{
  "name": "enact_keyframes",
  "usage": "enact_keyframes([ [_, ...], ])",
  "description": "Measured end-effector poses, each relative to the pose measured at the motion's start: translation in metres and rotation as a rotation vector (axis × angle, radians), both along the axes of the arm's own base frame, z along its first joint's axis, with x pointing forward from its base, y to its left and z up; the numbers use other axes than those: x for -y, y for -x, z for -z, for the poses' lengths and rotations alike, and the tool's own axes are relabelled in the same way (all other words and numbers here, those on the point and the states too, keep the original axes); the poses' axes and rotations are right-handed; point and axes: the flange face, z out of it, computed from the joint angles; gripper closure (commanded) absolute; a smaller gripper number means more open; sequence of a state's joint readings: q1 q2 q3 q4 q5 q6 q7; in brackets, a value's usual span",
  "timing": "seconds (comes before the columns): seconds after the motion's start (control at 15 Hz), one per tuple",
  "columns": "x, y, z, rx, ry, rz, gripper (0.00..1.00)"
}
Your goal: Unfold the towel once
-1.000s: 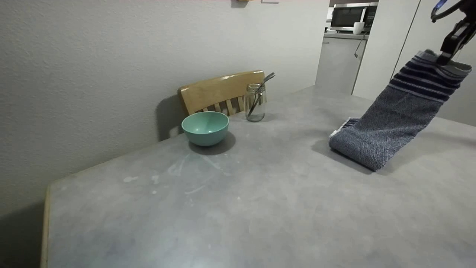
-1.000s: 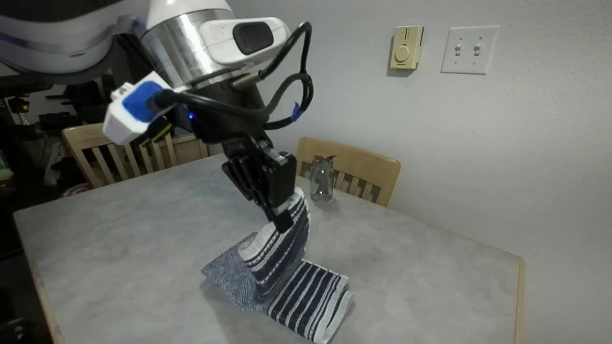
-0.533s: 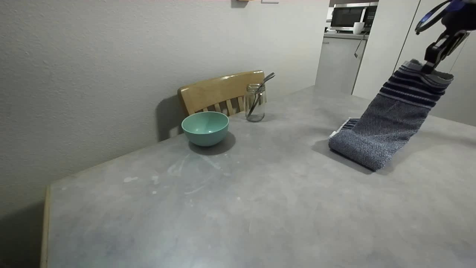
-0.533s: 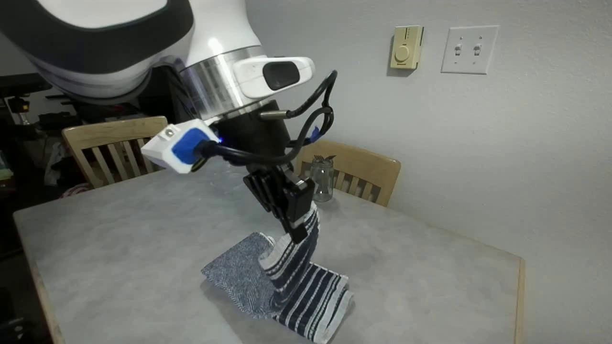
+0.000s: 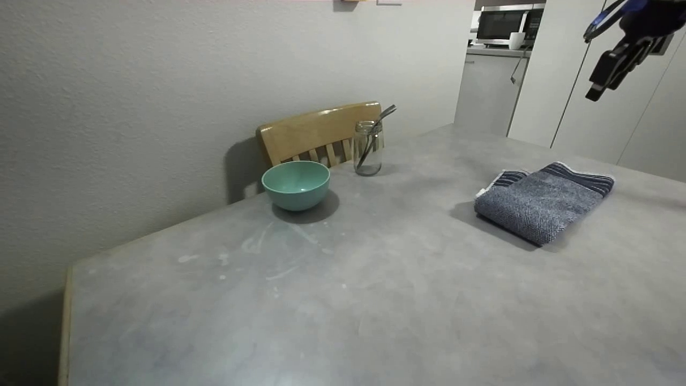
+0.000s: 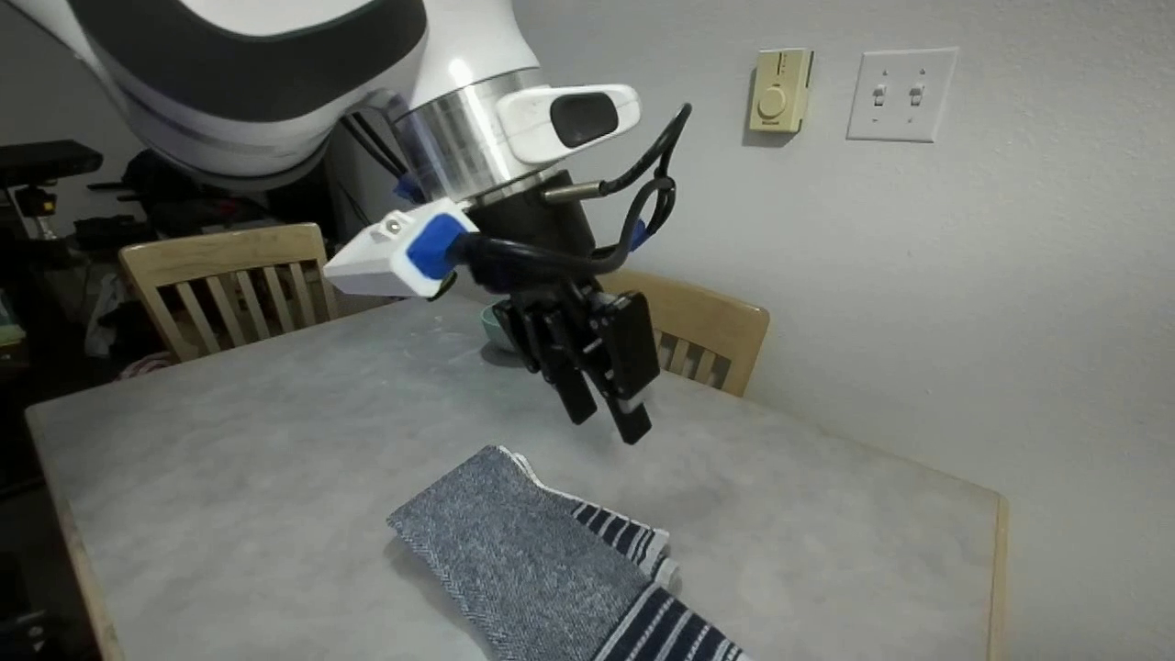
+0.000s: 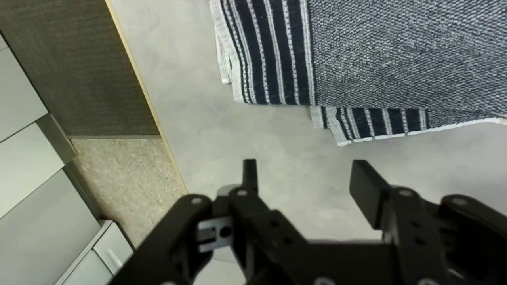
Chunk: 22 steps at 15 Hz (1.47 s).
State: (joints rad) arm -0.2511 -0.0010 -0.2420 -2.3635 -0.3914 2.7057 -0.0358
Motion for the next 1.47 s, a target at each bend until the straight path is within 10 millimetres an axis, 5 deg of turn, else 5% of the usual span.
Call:
enact_keyframes([
  [0.13,-0.007,-0.005,-0.005,0.004,0.017,-0.023,0.0],
  [0.73,-0.074,-0.009,-0.044,-0.019,0.148,0.029,0.0],
  [1.2,-0.073,-0.008,-0.045,-0.016,0.16,0.039,0.0],
  [1.47,-0.053,-0.002,-0.037,-0.007,0.237,0.089,0.0],
])
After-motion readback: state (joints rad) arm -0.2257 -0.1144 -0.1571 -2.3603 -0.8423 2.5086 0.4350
